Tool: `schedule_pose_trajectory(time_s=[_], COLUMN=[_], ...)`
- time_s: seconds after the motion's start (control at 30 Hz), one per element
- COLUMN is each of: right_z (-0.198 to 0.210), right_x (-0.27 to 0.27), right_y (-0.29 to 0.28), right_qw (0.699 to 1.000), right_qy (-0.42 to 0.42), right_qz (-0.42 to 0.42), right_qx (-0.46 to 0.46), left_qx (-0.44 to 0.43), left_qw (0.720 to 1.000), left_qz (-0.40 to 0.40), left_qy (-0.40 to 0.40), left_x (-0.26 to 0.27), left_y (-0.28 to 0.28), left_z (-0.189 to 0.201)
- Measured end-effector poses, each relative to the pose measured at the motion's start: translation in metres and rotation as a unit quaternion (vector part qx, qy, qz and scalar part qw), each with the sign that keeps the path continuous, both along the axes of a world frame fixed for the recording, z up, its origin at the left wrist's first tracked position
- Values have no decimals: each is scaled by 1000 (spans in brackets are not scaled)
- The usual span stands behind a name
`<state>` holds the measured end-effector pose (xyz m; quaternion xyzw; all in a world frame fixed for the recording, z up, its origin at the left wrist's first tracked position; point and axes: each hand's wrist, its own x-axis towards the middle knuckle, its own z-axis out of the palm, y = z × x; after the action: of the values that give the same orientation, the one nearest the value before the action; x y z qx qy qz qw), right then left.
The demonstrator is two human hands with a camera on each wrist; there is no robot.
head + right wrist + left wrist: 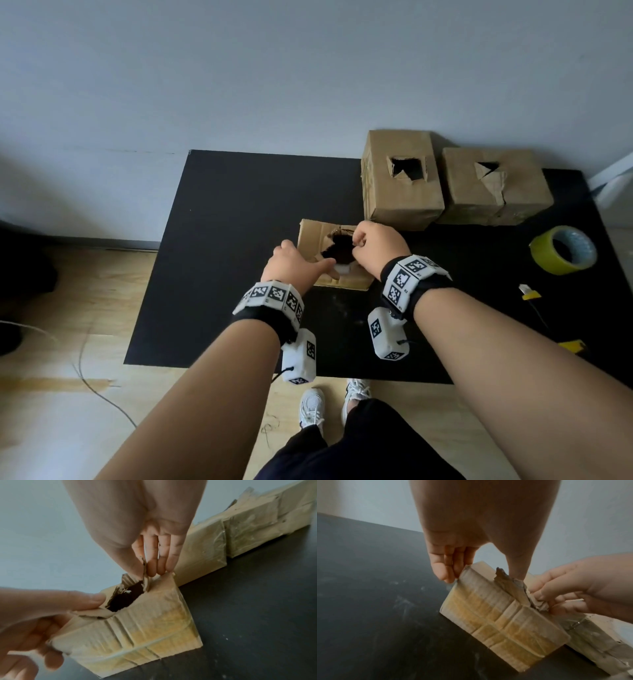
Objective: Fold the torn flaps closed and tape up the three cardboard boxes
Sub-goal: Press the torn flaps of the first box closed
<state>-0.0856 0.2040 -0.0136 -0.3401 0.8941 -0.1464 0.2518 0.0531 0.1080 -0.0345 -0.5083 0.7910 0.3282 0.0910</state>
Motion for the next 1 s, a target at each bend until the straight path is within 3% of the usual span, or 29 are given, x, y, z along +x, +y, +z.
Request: schedule_pose_trajectory(time_s=[0.3, 0.4, 0.63, 0.73, 0.87, 1.0], right_z=[-16, -17, -20, -20, -21, -23], right_x=[8, 12, 21, 21, 17, 15], right_y=[23, 25, 34, 33, 31, 32], right_qw=[992, 994, 995, 995, 996, 996], right_qy=[-33, -49, 34, 38, -9, -26], right_qz=[-103, -65, 85, 79, 34, 23], right_qx=[-71, -80, -40, -52, -81, -81], left_qx=[11, 5, 29, -1, -112, -134], left_qw=[999, 996, 994, 993, 982, 978], left_qz=[21, 23, 31, 28, -57, -133], left_qy=[38, 83, 104, 114, 142, 92], left_x=[5, 4, 4, 6, 10, -3], left_y=[8, 9, 5, 3, 5, 9], left_z=[-5, -6, -4, 2, 1, -7])
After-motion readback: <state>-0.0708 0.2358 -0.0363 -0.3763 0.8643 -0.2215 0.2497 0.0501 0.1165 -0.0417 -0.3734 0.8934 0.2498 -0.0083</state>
